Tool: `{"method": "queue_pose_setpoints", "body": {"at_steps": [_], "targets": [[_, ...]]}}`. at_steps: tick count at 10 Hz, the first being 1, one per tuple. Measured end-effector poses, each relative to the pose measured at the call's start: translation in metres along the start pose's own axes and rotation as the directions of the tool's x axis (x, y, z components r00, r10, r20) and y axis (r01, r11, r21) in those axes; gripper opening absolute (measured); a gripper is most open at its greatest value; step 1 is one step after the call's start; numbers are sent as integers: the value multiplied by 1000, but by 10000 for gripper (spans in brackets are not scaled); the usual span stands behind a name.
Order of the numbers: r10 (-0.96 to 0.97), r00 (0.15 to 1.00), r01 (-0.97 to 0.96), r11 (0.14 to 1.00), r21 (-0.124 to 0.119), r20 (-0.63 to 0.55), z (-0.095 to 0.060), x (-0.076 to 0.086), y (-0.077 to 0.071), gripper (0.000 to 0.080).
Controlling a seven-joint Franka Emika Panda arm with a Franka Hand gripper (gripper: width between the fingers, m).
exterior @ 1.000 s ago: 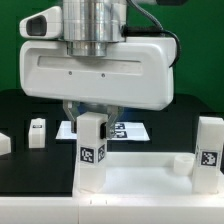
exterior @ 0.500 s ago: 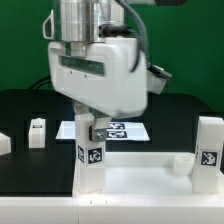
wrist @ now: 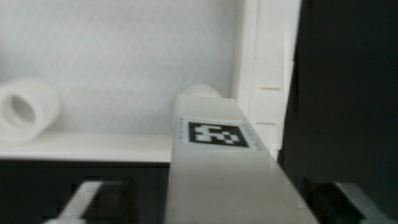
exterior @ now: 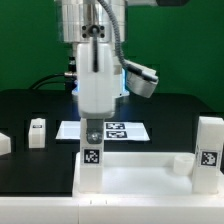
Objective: Assemble desk
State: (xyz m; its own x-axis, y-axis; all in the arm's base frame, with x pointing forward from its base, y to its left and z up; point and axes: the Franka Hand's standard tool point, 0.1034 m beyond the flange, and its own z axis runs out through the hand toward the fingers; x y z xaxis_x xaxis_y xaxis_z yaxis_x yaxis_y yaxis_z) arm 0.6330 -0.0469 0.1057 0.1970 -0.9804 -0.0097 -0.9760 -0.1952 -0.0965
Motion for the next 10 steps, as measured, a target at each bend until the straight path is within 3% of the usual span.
{"method": "queue_pose_setpoints", "body": {"at_steps": [1,2,6,7,8,9,10], "targets": [[-207,978,207,978,4,-1,-1,-1,-1,608],[-362,932,362,932,3,2,-1,-4,-1,608],[-584,812,584,812,-7,1,0,-5,0,647],[-697,717,697,717,-21,-4,-1,-4,0,649],[-832,555,831,555,-43,-6,-2,-4,0,649],[-922,387,921,386,-49,-3,-2,-3,-1,649],[-958,287,956,287,-51,-8,-3,-1,-2,649]]}}
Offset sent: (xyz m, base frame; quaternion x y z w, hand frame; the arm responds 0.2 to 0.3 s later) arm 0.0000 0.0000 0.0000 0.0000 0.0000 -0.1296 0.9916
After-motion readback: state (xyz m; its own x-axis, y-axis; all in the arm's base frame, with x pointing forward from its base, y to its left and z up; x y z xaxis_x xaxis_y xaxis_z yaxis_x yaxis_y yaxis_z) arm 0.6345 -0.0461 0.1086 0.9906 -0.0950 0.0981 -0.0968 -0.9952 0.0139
